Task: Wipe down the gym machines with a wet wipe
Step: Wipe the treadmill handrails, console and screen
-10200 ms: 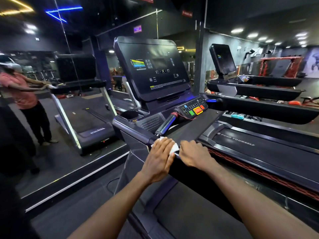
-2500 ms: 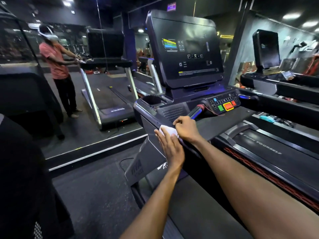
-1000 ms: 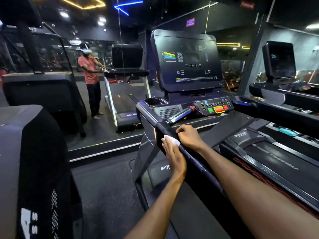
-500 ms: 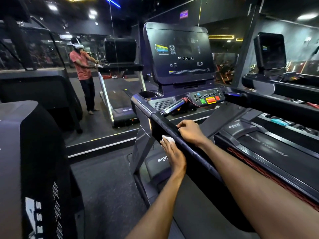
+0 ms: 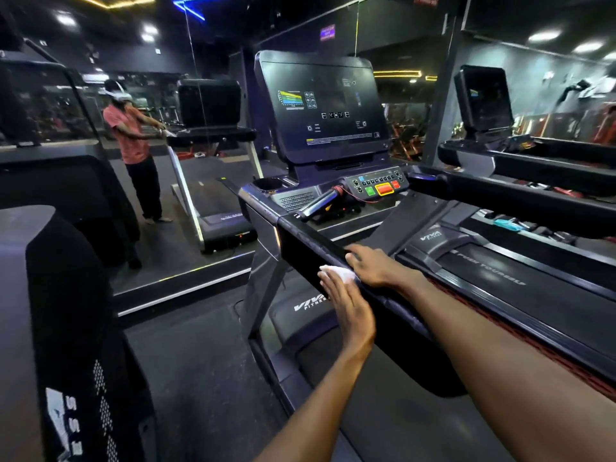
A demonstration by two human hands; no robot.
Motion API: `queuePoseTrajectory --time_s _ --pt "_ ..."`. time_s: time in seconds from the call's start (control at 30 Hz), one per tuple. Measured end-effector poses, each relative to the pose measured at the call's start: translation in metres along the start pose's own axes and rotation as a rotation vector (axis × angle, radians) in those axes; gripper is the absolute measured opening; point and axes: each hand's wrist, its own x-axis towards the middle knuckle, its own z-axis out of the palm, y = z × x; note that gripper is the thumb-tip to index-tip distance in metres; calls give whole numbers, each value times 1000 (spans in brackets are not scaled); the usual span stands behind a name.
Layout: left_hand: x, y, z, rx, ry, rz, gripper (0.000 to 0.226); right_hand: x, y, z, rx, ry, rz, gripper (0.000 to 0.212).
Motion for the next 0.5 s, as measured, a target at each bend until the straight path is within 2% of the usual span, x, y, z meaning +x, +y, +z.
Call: queuePoseTrajectory --time_s 0.1,0.17,0.2,0.3,0.33,0.43,0.5 --pt "-16 7 4 45 -34 140 54 -15 8 0 -29 -11 30 34" --pt "-15 2 2 76 -52 161 55 -32 13 -4 -34 -19 40 31" --pt "-16 -2 1 78 -56 124 55 -42 17 -6 -51 -18 40 27" --pt "-30 -10 0 8 -61 -137 53 -66 28 -8 -91 -8 70 32" --pt "-39 -9 1 -8 -67 -162 53 -72 32 -8 -97 -5 76 33" --pt "-57 7 11 20 -69 -64 52 -86 35 -9 -88 24 94 38" --pt "-53 14 16 34 -56 -60 52 -88 32 -9 -76 39 114 43"
